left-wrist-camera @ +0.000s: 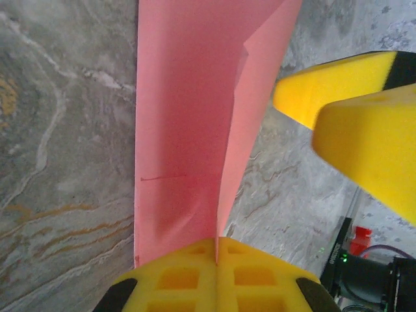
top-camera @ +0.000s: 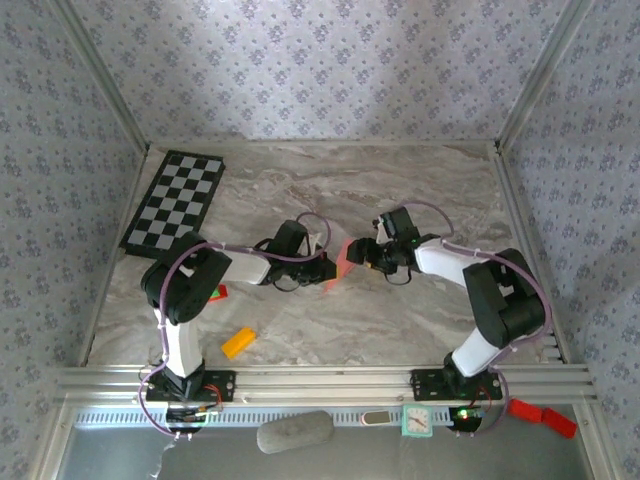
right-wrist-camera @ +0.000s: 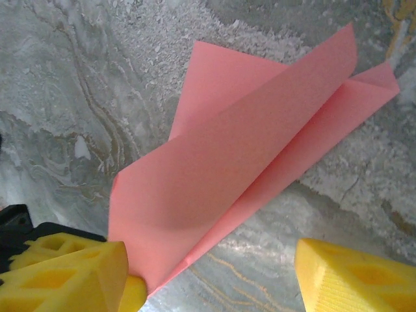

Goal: Fold a paper plane with a square sheet of paper (pick it up from the middle)
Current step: Fold the wing for the fifth time at the center of the table.

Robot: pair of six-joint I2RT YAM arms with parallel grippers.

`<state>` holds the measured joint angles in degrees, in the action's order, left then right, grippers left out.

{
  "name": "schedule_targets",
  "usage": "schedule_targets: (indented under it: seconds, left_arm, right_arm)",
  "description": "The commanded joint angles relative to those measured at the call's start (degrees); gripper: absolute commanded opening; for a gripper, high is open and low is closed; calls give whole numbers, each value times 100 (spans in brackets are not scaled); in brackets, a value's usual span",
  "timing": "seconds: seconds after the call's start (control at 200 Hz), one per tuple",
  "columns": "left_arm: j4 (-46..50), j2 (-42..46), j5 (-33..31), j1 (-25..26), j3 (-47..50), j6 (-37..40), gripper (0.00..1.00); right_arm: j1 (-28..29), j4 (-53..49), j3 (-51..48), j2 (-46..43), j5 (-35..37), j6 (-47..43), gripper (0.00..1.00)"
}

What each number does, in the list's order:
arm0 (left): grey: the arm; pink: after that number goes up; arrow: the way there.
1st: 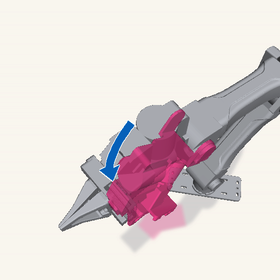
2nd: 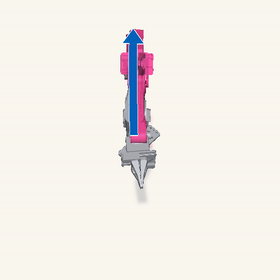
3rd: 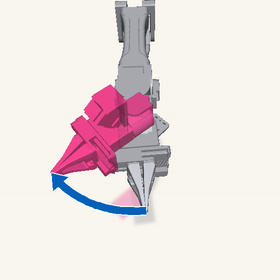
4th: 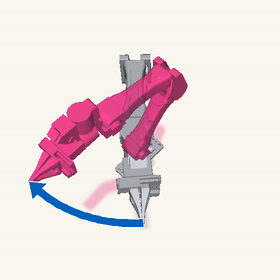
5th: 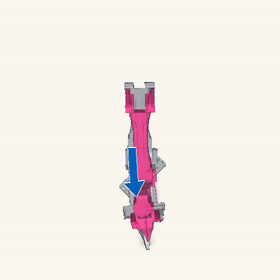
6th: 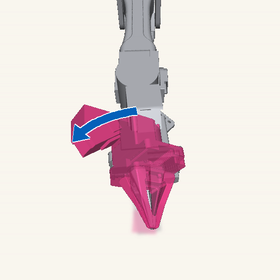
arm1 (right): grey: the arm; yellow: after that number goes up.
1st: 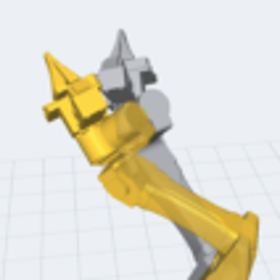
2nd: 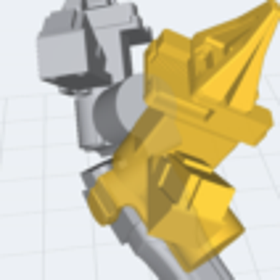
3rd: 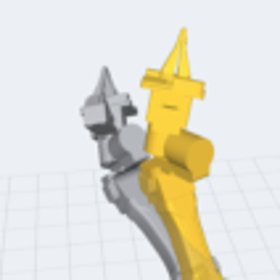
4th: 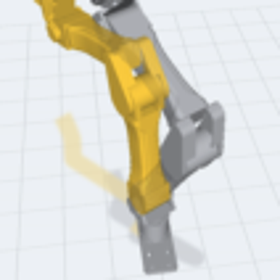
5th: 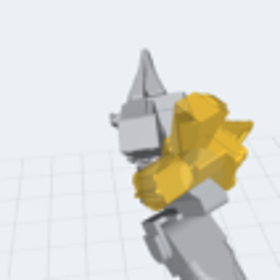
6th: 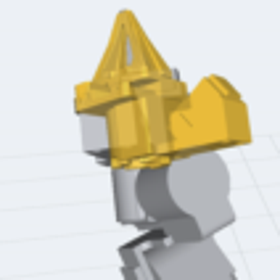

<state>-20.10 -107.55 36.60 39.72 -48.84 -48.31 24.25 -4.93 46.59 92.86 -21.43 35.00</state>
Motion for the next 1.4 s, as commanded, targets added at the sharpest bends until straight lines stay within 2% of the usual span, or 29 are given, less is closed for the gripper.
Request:
schedule_targets:
  seconds: [0.0,0.455,0.74,0.994,1.394]
  left_arm:
    - [-290,-87,155,-45,1,-214,2]
    - [-526,-311,141,-88,137,-350,7]
    - [-560,-319,79,-114,243,-328,13]
    - [-437,1,-17,-114,322,-237,20]
    - [150,479,-314,-114,318,47,29]
  right_arm:
    - [68,-245,308,249,104,-333,70]
    - [206,-497,728,979,477,-348,70]
    - [369,-933,1019,1425,1069,-141,68]
    - [462,-1258,1192,1655,1393,-50,65]
    - [493,-1353,1285,1744,1393,-42,65]
